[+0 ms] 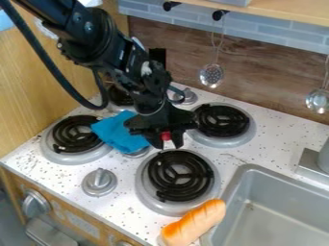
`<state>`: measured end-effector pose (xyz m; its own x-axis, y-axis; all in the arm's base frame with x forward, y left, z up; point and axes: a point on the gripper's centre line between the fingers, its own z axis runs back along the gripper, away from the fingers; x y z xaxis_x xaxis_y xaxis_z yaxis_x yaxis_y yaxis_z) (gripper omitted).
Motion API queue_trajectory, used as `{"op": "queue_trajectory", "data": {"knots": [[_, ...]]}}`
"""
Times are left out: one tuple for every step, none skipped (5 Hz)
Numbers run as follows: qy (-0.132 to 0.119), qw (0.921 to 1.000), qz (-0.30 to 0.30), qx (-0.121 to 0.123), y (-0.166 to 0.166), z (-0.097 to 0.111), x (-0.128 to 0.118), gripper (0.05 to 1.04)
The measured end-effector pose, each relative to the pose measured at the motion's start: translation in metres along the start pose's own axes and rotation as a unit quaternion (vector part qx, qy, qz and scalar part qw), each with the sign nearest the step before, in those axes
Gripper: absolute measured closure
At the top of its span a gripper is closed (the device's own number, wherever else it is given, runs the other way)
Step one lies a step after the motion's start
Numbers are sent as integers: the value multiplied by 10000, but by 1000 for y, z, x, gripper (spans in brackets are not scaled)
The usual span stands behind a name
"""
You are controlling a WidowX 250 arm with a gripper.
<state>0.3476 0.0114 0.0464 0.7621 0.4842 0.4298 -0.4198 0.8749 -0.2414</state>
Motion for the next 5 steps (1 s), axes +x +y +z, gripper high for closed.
{"op": "queue_trajectory", "data": {"knots": [[-238,9997,84,-46,5,12,10,627],[-361,9992,186,-52,11,17,17,627],[-397,9989,258,22,19,17,20,627],[-427,9986,302,53,27,18,23,627],[-413,9986,324,26,27,17,23,627]]}}
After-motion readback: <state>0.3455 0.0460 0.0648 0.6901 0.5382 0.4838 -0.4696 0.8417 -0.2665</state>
